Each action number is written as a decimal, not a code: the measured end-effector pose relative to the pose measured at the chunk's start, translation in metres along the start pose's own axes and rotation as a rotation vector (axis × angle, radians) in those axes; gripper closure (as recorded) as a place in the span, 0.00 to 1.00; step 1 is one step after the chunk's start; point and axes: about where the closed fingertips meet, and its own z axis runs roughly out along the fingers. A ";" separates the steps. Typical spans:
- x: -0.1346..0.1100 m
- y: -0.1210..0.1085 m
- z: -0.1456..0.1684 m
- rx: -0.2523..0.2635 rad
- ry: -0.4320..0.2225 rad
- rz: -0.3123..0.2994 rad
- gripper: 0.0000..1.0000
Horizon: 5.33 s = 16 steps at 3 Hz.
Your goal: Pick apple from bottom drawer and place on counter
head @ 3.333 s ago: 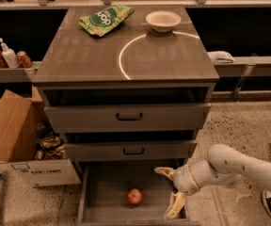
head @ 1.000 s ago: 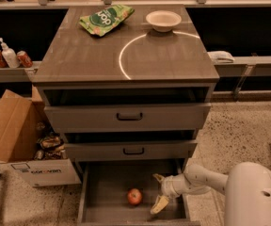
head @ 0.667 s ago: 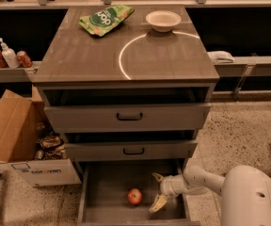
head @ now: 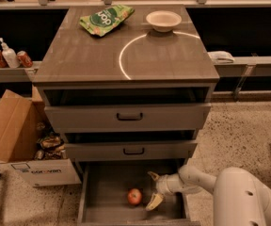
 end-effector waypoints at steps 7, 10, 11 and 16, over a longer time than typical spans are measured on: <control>-0.008 0.007 0.080 -0.078 -0.068 -0.122 0.00; 0.001 0.021 0.072 -0.075 -0.079 -0.107 0.64; -0.015 0.027 0.044 -0.047 -0.132 -0.153 0.86; -0.096 0.041 -0.087 -0.063 -0.253 -0.384 1.00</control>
Offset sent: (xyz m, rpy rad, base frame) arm 0.0170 0.0234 -0.0316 0.0160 -0.0770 0.0621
